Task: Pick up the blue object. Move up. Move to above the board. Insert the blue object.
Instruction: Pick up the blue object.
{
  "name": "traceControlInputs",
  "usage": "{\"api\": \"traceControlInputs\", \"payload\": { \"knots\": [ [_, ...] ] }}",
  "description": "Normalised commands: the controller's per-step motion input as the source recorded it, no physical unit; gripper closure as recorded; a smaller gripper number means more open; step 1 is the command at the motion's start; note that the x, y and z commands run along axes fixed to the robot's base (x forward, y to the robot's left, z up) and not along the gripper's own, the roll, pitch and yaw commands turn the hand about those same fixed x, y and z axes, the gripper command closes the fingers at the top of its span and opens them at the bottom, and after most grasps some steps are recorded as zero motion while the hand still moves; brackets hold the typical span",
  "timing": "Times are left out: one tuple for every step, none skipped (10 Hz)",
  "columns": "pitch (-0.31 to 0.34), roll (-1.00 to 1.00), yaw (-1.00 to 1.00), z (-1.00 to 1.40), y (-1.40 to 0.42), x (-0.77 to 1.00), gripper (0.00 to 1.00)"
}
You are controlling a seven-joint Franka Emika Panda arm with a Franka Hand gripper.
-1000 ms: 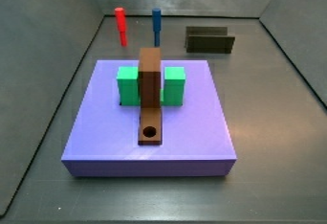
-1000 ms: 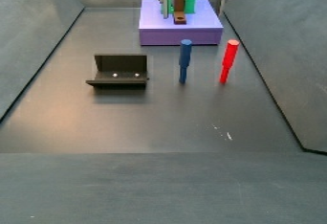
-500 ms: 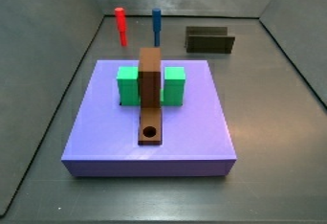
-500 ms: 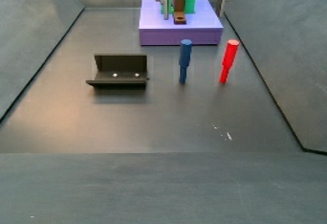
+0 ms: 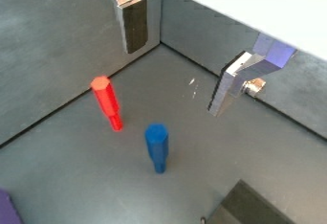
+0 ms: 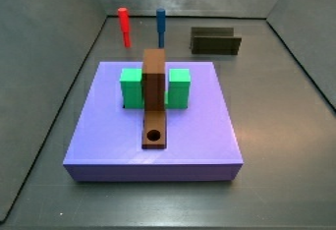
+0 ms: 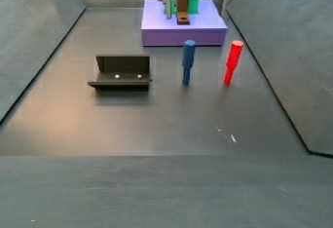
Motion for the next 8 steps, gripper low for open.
{"api": "traceControlInputs", "payload": {
  "knots": [
    [-0.076,-0.18,0.05,-0.43,-0.15,0.05,0.00],
    [-0.079,-0.17,0.07,-0.51,-0.15,0.09,0.00],
    [-0.091,-0.15,0.05,-0.49,-0.11,0.00,0.00],
    [-0.086,-0.12,0.00,-0.31,-0.09,-0.06,0.00],
    [-0.077,-0.12,0.00,-0.25,-0.08,0.00,0.00],
    [-0.070,-0.12,0.00,-0.26,-0.07,0.00,0.00],
    [-0.063,-0.09,0.00,-0.27,-0.09,0.00,0.00],
    [-0.066,-0.08,0.00,-0.31,-0.10,0.00,0.00]
  ]
}}
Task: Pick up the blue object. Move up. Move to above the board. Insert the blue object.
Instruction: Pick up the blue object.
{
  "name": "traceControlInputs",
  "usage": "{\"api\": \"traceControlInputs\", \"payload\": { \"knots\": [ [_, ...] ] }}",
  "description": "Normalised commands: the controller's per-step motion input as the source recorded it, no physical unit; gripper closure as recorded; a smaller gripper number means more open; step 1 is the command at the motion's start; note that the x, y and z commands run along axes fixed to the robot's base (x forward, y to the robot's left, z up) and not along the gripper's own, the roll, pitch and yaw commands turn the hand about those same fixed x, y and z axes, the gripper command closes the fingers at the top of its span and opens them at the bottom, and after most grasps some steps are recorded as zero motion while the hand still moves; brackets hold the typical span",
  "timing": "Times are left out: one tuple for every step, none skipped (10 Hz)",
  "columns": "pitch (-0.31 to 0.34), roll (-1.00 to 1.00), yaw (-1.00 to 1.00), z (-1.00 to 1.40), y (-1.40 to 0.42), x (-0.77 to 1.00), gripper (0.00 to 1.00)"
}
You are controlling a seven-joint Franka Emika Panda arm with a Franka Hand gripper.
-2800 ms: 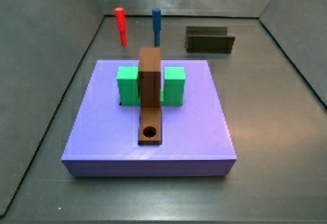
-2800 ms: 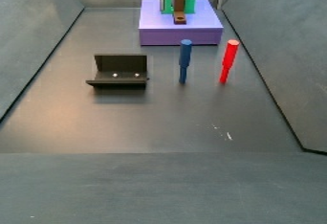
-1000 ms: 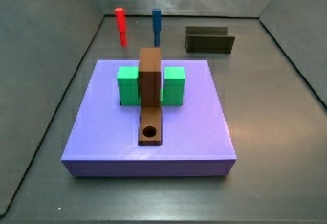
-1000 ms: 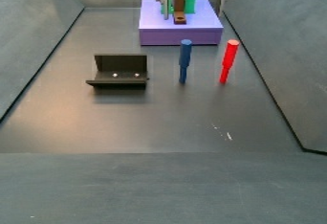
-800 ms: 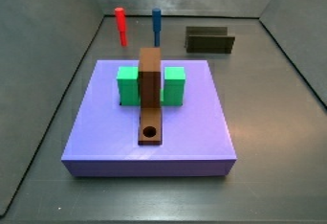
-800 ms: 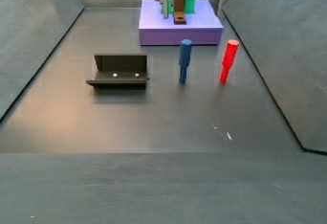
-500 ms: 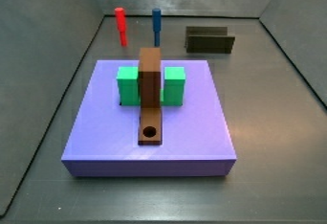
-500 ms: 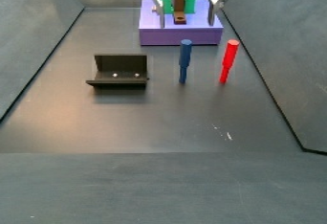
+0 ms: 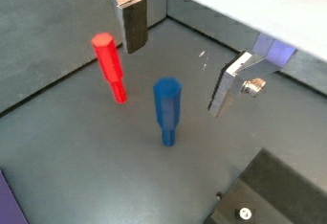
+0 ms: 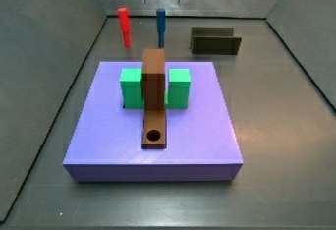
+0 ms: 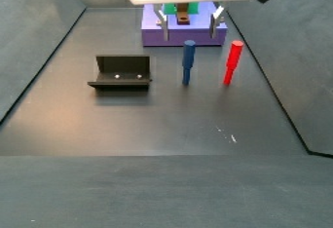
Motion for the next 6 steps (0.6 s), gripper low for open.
{"api": "traceControlInputs", "payload": {
  "knots": [
    [-0.060,-0.07,0.00,-0.33,-0.06,0.00,0.00],
    [-0.053,-0.07,0.00,-0.32,-0.04,0.00,0.00],
    [-0.041,-0.06,0.00,-0.31,-0.01,0.00,0.00],
    [-0.047,-0.04,0.00,-0.30,0.00,0.00,0.00],
    [-0.040,-0.03,0.00,-0.30,0.00,0.00,0.00],
    [-0.030,-0.02,0.00,-0.31,0.00,0.00,0.00]
  ]
}}
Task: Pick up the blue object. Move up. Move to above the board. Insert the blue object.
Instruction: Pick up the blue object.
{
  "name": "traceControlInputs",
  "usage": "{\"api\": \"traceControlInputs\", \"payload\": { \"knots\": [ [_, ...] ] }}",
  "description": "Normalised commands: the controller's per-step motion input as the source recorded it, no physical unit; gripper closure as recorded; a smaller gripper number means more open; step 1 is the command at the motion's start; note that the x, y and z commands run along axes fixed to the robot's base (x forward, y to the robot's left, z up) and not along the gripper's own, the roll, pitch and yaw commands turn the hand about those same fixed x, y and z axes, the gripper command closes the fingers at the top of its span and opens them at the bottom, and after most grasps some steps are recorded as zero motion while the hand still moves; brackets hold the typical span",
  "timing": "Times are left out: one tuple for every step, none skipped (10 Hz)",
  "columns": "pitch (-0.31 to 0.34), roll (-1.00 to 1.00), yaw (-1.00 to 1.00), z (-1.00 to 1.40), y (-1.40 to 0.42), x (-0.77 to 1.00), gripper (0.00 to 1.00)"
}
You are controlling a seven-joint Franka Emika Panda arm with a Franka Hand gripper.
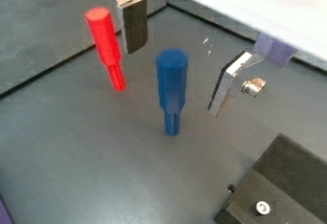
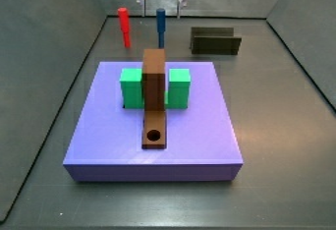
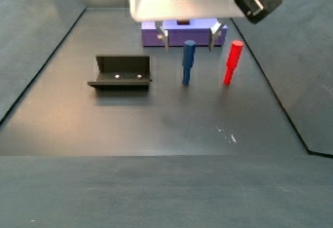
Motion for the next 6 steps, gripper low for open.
{"api": "traceControlInputs", "payload": {
  "knots": [
    [-0.020,0.00,0.00,-0.30,0.00,0.00,0.00],
    [-0.010,0.00,0.00,-0.25,0.00,0.00,0.00],
    [-0.011,0.00,0.00,-0.23,0.00,0.00,0.00],
    [0.000,0.00,0.00,-0.13,0.00,0.00,0.00],
    [0.000,0.00,0.00,0.00,0.00,0.00,0.00],
    [0.000,0.00,0.00,0.00,0.00,0.00,1.00]
  ]
}}
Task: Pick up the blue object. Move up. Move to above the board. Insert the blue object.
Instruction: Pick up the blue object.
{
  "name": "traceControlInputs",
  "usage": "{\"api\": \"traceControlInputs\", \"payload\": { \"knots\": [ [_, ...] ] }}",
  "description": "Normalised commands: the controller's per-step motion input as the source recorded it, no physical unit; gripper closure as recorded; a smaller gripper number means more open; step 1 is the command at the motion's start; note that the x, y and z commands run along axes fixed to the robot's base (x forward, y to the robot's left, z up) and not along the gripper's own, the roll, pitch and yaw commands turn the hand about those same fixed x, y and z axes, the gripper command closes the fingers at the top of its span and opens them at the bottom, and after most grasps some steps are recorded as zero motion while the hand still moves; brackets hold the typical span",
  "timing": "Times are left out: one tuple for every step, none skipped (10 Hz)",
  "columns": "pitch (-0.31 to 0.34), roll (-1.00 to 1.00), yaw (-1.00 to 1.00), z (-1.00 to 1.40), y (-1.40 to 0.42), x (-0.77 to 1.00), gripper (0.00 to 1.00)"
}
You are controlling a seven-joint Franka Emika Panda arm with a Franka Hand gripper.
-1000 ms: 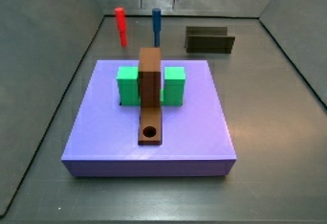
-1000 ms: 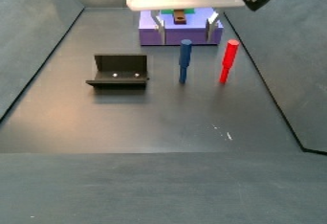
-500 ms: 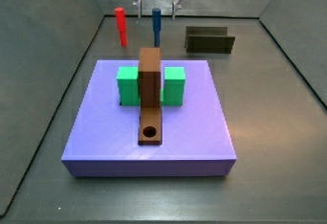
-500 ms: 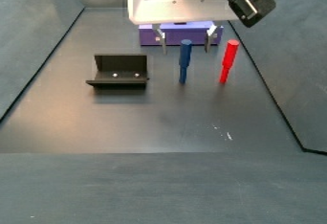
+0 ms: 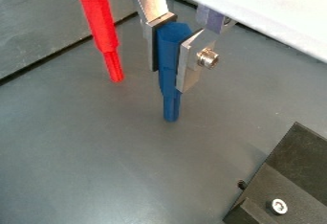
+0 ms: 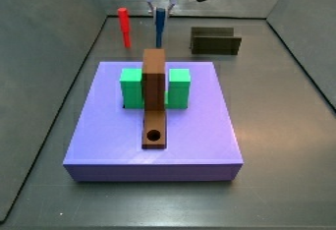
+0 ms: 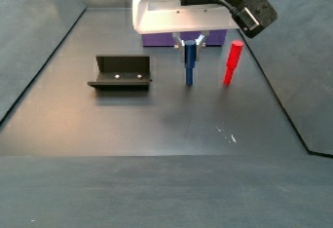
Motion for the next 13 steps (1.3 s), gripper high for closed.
{"api": "traceControlInputs", "payload": {
  "knots": [
    [0.000,0.00,0.00,0.00,0.00,0.00,1.00],
    [0.000,0.00,0.00,0.00,0.00,0.00,1.00],
    [0.000,0.00,0.00,0.00,0.00,0.00,1.00],
    [0.000,0.00,0.00,0.00,0.00,0.00,1.00],
    [0.000,0.00,0.00,0.00,0.00,0.00,1.00],
    [0.000,0.00,0.00,0.00,0.00,0.00,1.00],
    [0.000,0.00,0.00,0.00,0.00,0.00,1.00],
    [0.000,0.00,0.00,0.00,0.00,0.00,1.00],
    [0.000,0.00,0.00,0.00,0.00,0.00,1.00],
    [0.000,0.00,0.00,0.00,0.00,0.00,1.00],
    [0.000,0.00,0.00,0.00,0.00,0.00,1.00],
    [0.000,0.00,0.00,0.00,0.00,0.00,1.00],
    [0.000,0.00,0.00,0.00,0.00,0.00,1.00]
  ]
}}
